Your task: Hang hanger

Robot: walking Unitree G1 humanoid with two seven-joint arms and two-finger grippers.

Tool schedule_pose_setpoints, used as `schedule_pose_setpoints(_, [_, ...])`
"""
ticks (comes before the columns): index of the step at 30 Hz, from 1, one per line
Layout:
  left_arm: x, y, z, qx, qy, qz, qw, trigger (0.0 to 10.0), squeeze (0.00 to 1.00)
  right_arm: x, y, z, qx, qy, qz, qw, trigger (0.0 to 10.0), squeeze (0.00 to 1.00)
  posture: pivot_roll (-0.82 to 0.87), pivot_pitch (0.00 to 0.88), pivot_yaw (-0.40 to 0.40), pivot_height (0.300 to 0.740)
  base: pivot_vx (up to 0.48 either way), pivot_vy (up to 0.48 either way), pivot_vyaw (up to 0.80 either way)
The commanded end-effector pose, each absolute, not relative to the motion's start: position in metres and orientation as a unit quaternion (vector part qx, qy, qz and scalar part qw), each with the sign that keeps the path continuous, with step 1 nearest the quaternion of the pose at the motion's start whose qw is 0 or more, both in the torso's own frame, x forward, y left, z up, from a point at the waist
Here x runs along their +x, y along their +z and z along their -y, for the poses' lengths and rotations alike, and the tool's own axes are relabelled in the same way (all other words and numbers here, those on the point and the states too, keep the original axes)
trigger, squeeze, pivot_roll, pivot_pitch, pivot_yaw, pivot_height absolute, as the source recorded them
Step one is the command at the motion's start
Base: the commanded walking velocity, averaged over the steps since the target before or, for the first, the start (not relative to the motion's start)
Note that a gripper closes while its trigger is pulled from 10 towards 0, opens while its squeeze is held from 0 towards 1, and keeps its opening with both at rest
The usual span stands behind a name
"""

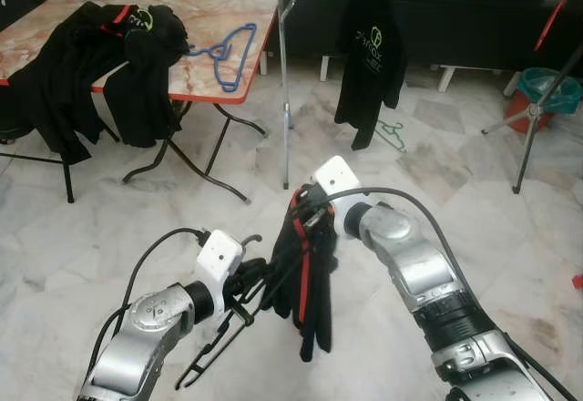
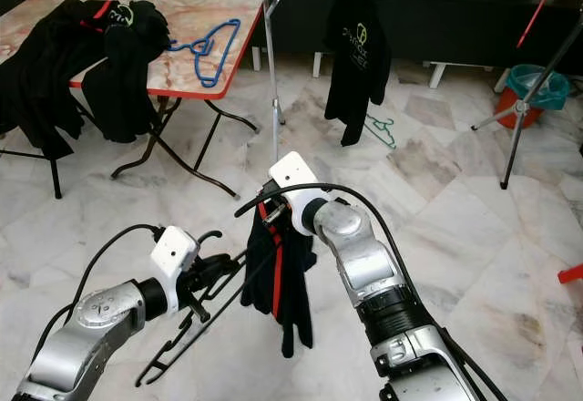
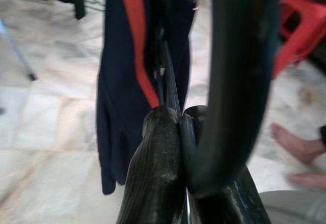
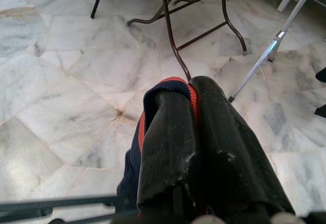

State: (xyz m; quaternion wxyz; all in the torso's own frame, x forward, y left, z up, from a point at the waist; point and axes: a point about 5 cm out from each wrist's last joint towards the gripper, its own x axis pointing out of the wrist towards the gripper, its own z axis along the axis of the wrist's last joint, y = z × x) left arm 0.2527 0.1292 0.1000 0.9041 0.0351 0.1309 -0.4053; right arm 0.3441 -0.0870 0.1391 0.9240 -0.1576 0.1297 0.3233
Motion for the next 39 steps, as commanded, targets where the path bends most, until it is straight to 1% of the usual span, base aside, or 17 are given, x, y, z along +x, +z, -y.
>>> schedule_pose_setpoints(1, [0.248, 0.103, -0.126, 0.028, -0.429, -0.132, 0.893, 10.0, 0.00, 0.342, 0.150, 0.082, -0.157, 0.336, -0.106, 0.923, 10.0, 0.00, 0.06, 0.097, -0.028, 0.740, 0.000, 0.000, 0.00])
schedule_pose_setpoints(4, [0.248, 0.104, -0.125, 0.025, -0.435, -0.133, 0.890, 10.0, 0.00, 0.342, 0.150, 0.082, -0.157, 0.337, -0.106, 0.922, 10.0, 0.00, 0.06, 0.097, -0.028, 0.740, 0.000, 0.000, 0.00])
schedule_pose_setpoints(7, [0.238, 0.099, -0.122, 0.035, -0.477, -0.161, 0.863, 10.0, 0.00, 0.343, 0.154, 0.081, -0.171, 0.345, -0.096, 0.918, 10.0, 0.00, 0.05, 0.097, -0.024, 0.740, 0.000, 0.000, 0.00])
schedule_pose_setpoints(12, [0.233, 0.099, -0.122, 0.029, -0.488, -0.167, 0.857, 10.0, 0.00, 0.345, 0.161, 0.080, -0.174, 0.350, -0.085, 0.916, 10.0, 0.00, 0.05, 0.098, -0.027, 0.740, 0.000, 0.000, 0.00])
schedule_pose_setpoints(15, [0.234, 0.098, -0.122, 0.033, -0.485, -0.166, 0.858, 10.0, 0.00, 0.344, 0.163, 0.076, -0.176, 0.357, -0.081, 0.914, 10.0, 0.00, 0.05, 0.097, -0.027, 0.740, 0.000, 0.000, 0.00])
schedule_pose_setpoints(18, [0.236, 0.097, -0.122, 0.046, -0.475, -0.166, 0.863, 10.0, 0.00, 0.340, 0.165, 0.070, -0.175, 0.376, -0.076, 0.907, 10.0, 0.00, 0.05, 0.097, -0.027, 0.740, 0.000, 0.000, 0.00])
schedule_pose_setpoints(25, [0.257, 0.087, -0.141, 0.105, -0.374, -0.179, 0.904, 10.0, 0.00, 0.334, 0.166, 0.067, -0.174, 0.385, -0.074, 0.904, 10.0, 0.00, 0.05, 0.087, -0.024, 0.740, 0.000, 0.000, 0.00])
schedule_pose_setpoints(28, [0.259, 0.087, -0.143, 0.108, -0.363, -0.177, 0.908, 10.0, 0.00, 0.333, 0.166, 0.066, -0.174, 0.387, -0.073, 0.903, 10.0, 0.00, 0.05, 0.084, -0.024, 0.740, 0.000, 0.000, 0.00])
schedule_pose_setpoints(33, [0.271, 0.092, -0.147, 0.113, -0.309, -0.149, 0.932, 10.0, 0.00, 0.324, 0.169, 0.055, -0.161, 0.405, -0.068, 0.897, 10.0, 0.00, 0.05, 0.077, -0.026, 0.740, 0.000, 0.000, 0.00])
schedule_pose_setpoints(35, [0.273, 0.091, -0.148, 0.115, -0.298, -0.147, 0.936, 10.0, 0.00, 0.321, 0.170, 0.053, -0.155, 0.410, -0.067, 0.896, 10.0, 0.00, 0.05, 0.078, -0.027, 0.740, 0.000, 0.000, 0.00])
schedule_pose_setpoints(38, [0.274, 0.092, -0.150, 0.109, -0.293, -0.141, 0.939, 10.0, 0.00, 0.307, 0.172, 0.046, -0.134, 0.434, -0.064, 0.889, 10.0, 0.00, 0.04, 0.082, -0.027, 0.740, 0.000, 0.000, 0.00])
schedule_pose_setpoints(39, [0.275, 0.093, -0.150, 0.109, -0.287, -0.139, 0.941, 10.0, 0.00, 0.298, 0.170, 0.043, -0.133, 0.448, -0.067, 0.882, 10.0, 0.00, 0.04, 0.084, -0.027, 0.740, 0.000, 0.000, 0.00])
